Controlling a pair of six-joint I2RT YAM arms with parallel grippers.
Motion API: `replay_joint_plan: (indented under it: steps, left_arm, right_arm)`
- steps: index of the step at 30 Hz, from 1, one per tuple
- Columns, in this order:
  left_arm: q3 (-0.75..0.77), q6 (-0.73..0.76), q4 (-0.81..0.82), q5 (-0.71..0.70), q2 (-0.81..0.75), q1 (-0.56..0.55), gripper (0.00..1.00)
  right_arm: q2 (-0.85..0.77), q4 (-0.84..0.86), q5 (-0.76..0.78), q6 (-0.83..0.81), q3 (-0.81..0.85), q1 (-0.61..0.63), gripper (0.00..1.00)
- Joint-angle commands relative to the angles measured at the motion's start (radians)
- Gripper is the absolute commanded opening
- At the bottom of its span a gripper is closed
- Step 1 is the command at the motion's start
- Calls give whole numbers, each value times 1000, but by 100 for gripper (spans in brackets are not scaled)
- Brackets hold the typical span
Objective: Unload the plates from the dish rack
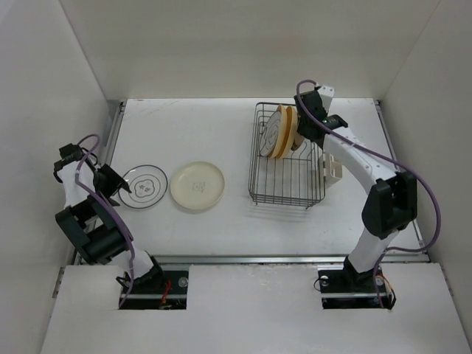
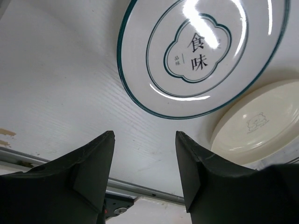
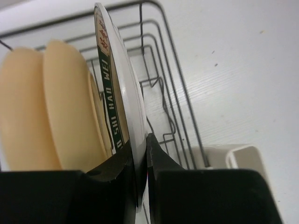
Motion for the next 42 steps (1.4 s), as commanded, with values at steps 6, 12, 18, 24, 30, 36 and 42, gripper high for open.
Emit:
replay_joint_plan:
  steps: [6,12,18,24,30,36,42]
  left_arm:
    - [82,60,-38,-17,-154,-50,53]
    - [93,174,10,134,-238,-50,54]
    - [197,380,-125,394,-220,-185,66]
    - [240,466,-155,588,-200,-386,76]
    - [240,374,-72,601,-180,-441,78]
    - [209,400,-63,544,-147,-460,78]
    - [140,458,-52,397,-127,-460,75]
  right_arm:
    - [-114,-67,305,-47,149,11,0]
    - [-139,-151,460,-48,245,11,0]
    - [-360,210,62,-139,108,140,0]
    - [-227,335,-585,-140,77,221,0]
    - [-73,468,-1051,-140,42,287,0]
    - [24,568,-1301,-86,28,340,0]
    - [54,619,-1350,-75,8,358,0]
